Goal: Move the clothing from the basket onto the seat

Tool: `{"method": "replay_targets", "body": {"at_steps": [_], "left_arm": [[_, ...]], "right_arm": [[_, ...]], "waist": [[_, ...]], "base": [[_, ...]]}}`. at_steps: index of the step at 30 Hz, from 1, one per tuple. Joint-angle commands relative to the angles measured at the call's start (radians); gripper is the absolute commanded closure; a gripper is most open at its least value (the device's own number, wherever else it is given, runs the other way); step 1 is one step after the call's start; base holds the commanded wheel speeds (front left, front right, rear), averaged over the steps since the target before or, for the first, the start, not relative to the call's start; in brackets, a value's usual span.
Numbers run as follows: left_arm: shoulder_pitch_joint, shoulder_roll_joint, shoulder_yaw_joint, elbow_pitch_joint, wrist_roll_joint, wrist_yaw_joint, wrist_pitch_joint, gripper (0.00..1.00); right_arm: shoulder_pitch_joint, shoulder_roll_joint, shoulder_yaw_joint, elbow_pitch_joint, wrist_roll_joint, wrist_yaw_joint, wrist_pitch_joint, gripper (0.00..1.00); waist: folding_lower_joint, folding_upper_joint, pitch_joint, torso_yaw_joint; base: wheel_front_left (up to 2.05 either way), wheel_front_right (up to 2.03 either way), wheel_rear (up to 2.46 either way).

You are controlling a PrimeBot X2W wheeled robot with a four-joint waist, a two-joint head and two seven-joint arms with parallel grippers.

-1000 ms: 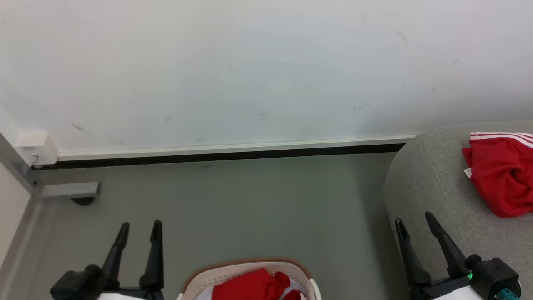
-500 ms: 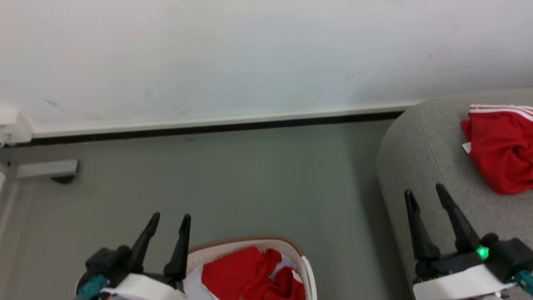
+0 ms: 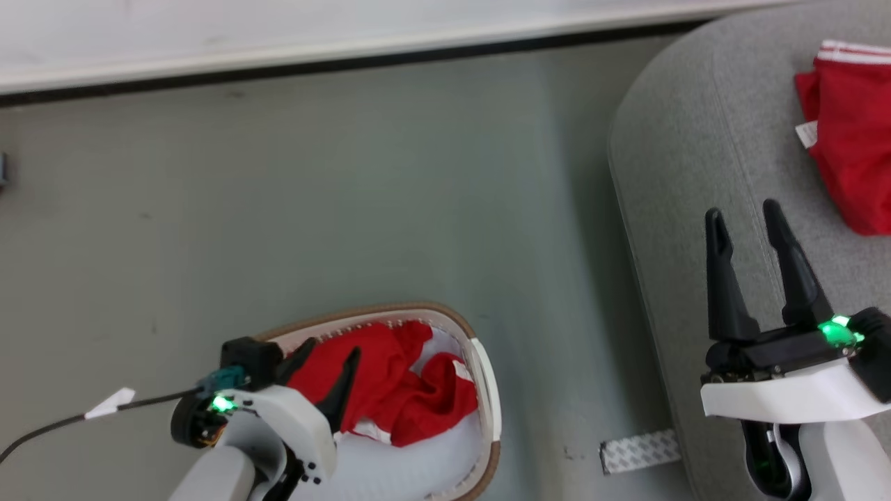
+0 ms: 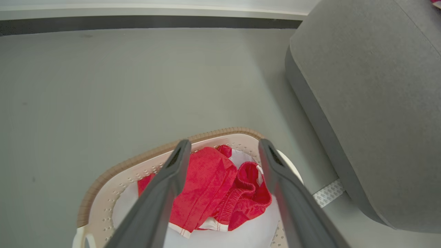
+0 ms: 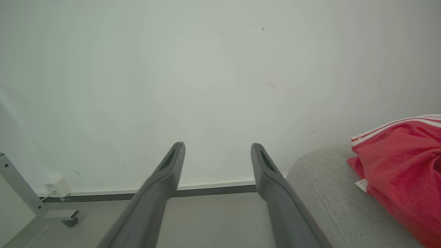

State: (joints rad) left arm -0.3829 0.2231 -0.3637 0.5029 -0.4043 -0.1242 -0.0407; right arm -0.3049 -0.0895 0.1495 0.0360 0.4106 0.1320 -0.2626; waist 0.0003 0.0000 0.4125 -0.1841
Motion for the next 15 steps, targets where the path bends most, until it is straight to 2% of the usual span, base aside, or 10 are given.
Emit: {"method": "replay_targets", "body": {"at_steps": [1,15], "left_arm": [[-0.024,0.005,-0.007,0.012,-0.009,-0.004,0.001,0.00],[-0.260,0.077,-0.284,0.285,-0.087,-0.007,0.153,0.00]], "right_arm": [[-0.015,0.004,-0.007,-0.007,-0.005,-0.003,-0.003,0.00],[-0.119,0.040,-0.010,-0.069,0.062,-0.003,-0.002,0.00]], "waist": [[-0.0003,0.0000,0.063,-0.040],[-0.0003,0.0000,0.292,-0.154]], "base": [[0.00,0.00,0.00],[0.00,0.00,0.00]]}}
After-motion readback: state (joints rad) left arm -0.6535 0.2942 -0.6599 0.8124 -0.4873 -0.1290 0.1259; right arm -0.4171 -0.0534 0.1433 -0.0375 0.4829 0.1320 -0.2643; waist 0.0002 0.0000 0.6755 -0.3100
